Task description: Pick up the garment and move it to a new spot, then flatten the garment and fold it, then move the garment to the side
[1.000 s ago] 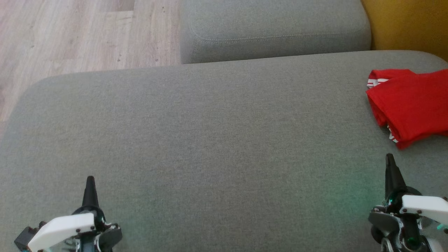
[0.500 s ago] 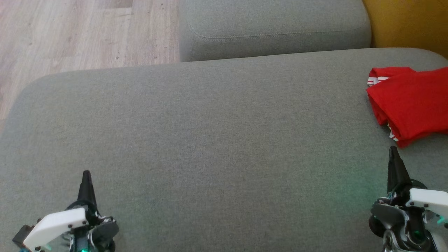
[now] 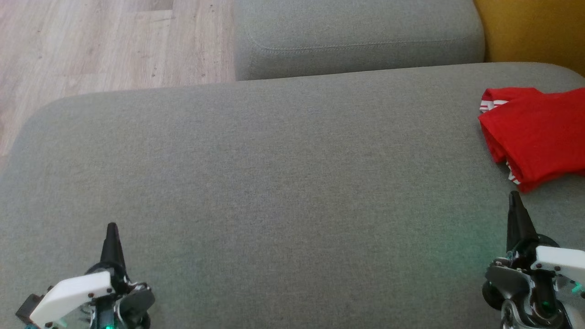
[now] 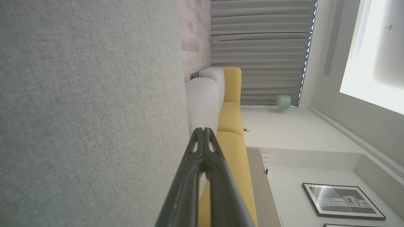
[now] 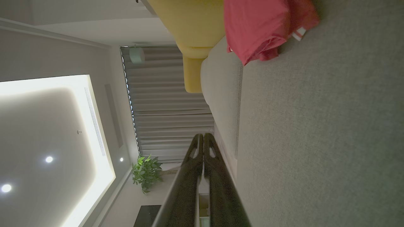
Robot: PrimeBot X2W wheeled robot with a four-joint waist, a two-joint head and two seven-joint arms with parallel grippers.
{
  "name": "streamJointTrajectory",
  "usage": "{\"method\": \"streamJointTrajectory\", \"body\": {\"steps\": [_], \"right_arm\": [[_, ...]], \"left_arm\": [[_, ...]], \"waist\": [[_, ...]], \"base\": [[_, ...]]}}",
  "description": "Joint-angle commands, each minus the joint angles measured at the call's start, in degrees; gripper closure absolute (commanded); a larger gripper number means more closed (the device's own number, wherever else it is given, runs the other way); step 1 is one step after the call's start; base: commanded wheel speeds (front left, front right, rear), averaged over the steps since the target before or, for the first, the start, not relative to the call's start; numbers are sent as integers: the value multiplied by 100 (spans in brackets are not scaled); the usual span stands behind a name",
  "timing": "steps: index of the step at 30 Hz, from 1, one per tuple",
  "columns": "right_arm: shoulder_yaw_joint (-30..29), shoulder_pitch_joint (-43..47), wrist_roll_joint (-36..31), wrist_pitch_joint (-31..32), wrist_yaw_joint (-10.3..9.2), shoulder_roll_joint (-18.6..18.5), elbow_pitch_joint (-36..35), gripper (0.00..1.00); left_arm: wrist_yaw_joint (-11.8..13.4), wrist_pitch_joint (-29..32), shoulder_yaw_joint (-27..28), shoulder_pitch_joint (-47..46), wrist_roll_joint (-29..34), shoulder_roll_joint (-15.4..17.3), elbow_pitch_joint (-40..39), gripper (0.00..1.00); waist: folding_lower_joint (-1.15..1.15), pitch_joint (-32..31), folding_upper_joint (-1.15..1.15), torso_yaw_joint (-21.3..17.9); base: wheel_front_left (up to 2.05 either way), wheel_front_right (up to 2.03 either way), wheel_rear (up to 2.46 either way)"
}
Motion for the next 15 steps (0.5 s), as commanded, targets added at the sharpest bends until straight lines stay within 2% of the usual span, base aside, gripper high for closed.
{"method": "streamJointTrajectory", "body": {"steps": [1,15], "right_arm": [[102,-292,15,61,-4,-72,-183,100],[76,-294,-7,82,-4,-54,-181,100]], "left_arm": [[-38,42,233,-286,29,40,-162,100],[-38,66,263,-289,54,19,-160,100]], "waist": [[0,0,0,0],[0,0,0,0]], "base": [[0,0,0],[0,0,0]]}}
